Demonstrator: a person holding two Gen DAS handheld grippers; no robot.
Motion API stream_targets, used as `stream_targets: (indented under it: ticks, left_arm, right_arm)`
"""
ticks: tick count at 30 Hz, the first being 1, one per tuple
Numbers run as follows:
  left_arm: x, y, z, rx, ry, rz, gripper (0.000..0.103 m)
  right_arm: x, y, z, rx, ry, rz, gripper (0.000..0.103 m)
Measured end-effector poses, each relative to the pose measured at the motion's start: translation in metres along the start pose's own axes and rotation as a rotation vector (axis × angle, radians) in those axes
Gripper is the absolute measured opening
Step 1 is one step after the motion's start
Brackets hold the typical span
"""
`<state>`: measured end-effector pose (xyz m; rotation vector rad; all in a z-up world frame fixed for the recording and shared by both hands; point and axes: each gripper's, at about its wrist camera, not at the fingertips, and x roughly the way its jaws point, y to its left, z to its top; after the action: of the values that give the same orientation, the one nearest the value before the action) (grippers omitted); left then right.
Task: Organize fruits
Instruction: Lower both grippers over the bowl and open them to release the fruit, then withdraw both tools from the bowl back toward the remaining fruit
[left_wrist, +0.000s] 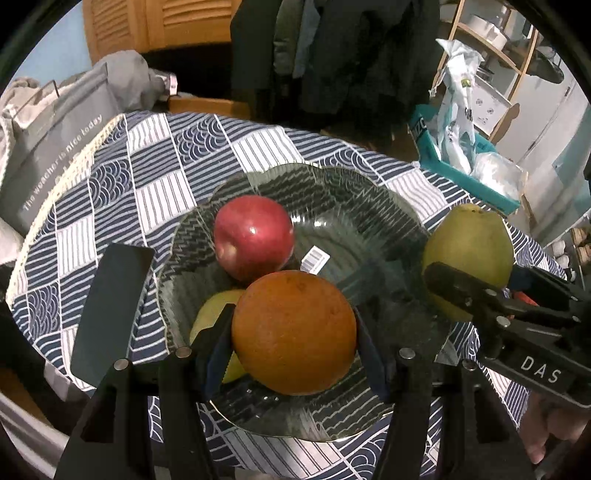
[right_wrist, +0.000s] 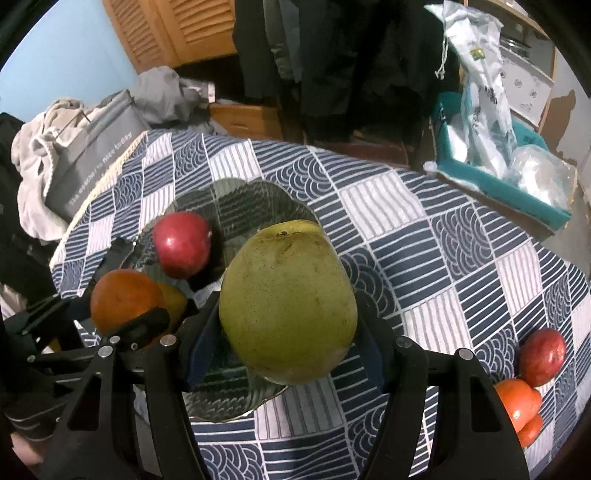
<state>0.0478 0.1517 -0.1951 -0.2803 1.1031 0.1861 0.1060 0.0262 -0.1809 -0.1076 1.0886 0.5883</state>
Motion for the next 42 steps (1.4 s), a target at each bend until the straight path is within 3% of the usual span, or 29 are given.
stream_targets:
  ticks: [3,18,31,42]
  left_arm:
    - [0.006,0.002,-0.002,-0.015,0.028,-0.008,0.063]
    - [0.003,-0.005,-0.002,0.033,0.015,0.013,0.068]
    - [-0.012,-0.01,0.002,0.024,-0.025,-0.019,0.068]
    - [-0.044,-0.026,0.01,0.05,-0.114,-0.052,0.068]
  right_arm:
    - [0.003,0.0,-0.002,-0.001,0.008,0.003,0.067]
    - [0.014,-0.002,-0.004,0.034,0.063,0.064,0.068]
    - [-0.013,-0.006,0.004,0.034,-0.025,0.04,0.068]
    - [-0.057,-0.007,0.007,-0.005,-0.148,-0.083,0.068]
